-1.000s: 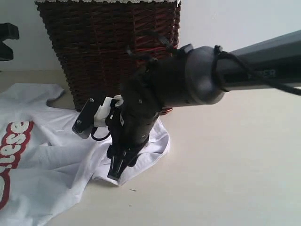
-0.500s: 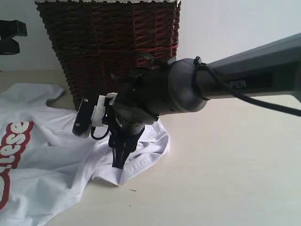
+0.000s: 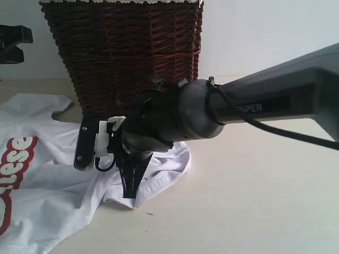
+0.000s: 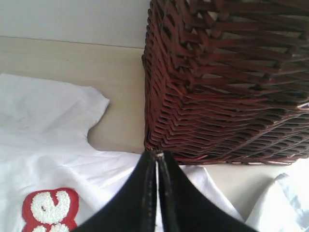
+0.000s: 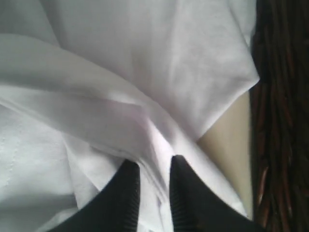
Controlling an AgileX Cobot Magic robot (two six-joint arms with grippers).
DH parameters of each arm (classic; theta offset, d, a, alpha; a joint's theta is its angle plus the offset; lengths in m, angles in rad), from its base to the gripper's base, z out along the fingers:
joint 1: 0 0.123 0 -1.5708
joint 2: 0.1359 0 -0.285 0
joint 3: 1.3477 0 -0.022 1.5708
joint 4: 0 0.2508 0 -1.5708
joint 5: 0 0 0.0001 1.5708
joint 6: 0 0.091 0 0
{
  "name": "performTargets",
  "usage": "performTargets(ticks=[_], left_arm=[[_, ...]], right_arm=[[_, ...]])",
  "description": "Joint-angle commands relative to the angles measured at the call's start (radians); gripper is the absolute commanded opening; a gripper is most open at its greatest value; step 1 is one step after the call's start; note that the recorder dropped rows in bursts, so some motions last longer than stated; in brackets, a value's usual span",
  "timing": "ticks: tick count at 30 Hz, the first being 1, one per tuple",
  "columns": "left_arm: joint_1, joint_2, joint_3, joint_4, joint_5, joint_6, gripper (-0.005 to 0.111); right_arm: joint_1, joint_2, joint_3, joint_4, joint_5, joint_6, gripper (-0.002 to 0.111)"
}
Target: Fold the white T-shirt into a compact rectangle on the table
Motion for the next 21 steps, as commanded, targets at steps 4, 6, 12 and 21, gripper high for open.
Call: performTargets(ticks=[4,6,12,21], left_arm=[[-0.004,-0.001,0.001,-0.01,-0.012,0.006,0.004],[-0.004,-0.001,0.001,-0.01,-0.016,0.006,0.004],[-0.004,-0.001,0.001,-0.01,-0.02,0.006,0.004],[-0.004,-0.001,0.001,-0.01,-0.02,0.006,0.004]], right_arm=[[0.002,0.028,0.001,-0.005,0.051,0.006,0.0],[0.005,0.001,0.001,0.007,0.071,0.008,0.0],[0.049,-0.136,0.001,0.091,0.119,-0.049,0.0],[0.161,-0.264,0.001,0.332,0.335,-0.2,0.0]])
